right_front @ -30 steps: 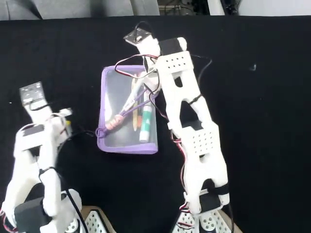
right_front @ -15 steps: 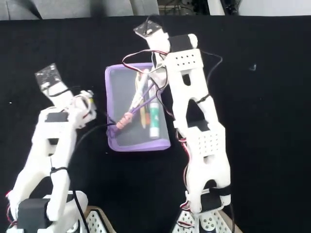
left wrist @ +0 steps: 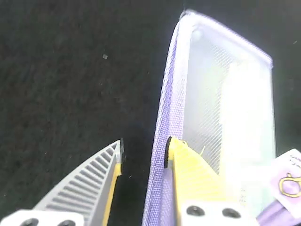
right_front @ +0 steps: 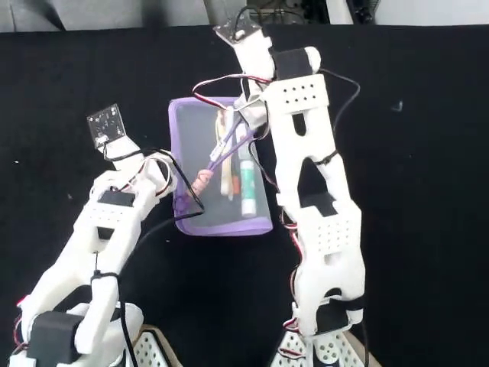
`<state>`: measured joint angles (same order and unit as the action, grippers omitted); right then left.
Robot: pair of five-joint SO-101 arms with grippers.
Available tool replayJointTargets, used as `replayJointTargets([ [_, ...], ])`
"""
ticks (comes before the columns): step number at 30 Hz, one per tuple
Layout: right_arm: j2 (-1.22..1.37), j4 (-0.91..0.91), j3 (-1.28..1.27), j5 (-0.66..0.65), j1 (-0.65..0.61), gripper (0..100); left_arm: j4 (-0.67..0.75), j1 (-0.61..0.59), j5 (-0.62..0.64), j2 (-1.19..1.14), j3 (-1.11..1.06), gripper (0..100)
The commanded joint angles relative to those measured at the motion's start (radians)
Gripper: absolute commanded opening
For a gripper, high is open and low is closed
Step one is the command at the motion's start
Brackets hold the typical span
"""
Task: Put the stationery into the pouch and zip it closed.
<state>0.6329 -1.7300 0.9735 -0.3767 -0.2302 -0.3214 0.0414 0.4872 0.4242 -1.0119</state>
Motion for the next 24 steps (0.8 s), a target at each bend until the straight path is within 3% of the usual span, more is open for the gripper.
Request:
replayJointTargets([
  [1, -0.099, -0.035, 0.045, 0.029, 0.049, 1.1, 0.026, 0.012, 0.011, 0.006, 0.002, 18],
  [9, -0.131, -0.037, 0.041, 0.038, 0.064, 1.1, 0.032, 0.021, 0.112, 0.008, 0.008, 18],
  [16, -0.131, -0.035, 0.007, 0.029, 0.075, 1.1, 0.025, 0.051, 0.120, 0.017, 0.056, 18],
  [24, -0.131, -0.034, 0.015, 0.031, 0.103, 1.1, 0.025, 0.042, 0.258, 0.017, 0.076, 20],
])
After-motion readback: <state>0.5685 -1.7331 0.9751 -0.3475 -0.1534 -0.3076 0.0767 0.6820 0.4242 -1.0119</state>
